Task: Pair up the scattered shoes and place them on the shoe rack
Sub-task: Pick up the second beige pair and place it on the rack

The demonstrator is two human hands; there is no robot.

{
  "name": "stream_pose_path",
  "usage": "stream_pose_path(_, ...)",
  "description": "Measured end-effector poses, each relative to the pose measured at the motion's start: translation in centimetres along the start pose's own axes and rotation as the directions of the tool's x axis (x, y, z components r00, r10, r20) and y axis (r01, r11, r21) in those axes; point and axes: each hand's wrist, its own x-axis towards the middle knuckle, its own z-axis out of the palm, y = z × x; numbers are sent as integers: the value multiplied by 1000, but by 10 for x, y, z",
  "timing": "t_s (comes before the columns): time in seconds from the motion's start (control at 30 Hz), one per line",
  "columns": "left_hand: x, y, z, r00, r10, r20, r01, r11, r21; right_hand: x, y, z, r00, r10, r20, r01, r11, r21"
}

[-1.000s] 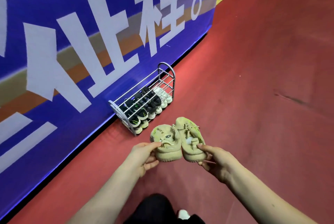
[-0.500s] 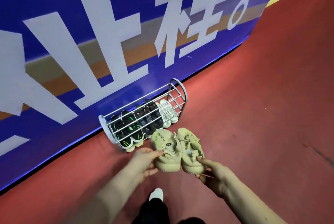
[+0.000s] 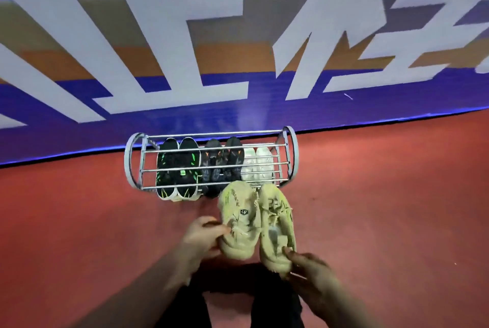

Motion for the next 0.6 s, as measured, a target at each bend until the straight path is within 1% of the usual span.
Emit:
stream_pose_path(0.07,28,-11,21,1000,-31,-2,31,999,-9,36,-12,-16,999,36,-2,-36,998,-57)
stream_pose_path(0.13,60,-22,38,998,-58,0,58,998,-16,72,-19,-27,996,94,-3,-94,994,-61)
stream_pose_path(0.3,137,-53,62,993,-115,-19,114,993,-42,155,-4,-46,981,195,-10,-195,977,-91)
stream_pose_path(0.4,181,-71,68,991,-131,20,132,989,-63,206,12,-57,983,174,-54,-178,980,-93)
stream_pose_path(0.53,226,-97,60,992,-104,66,111,987,-114,263,32,-69,991,134,-29,-136,982,-133)
stream_pose_path(0.6,249,-107,56,993,-75,86,88,984,-153,285,37,-69,995,103,-10,-104,989,-104)
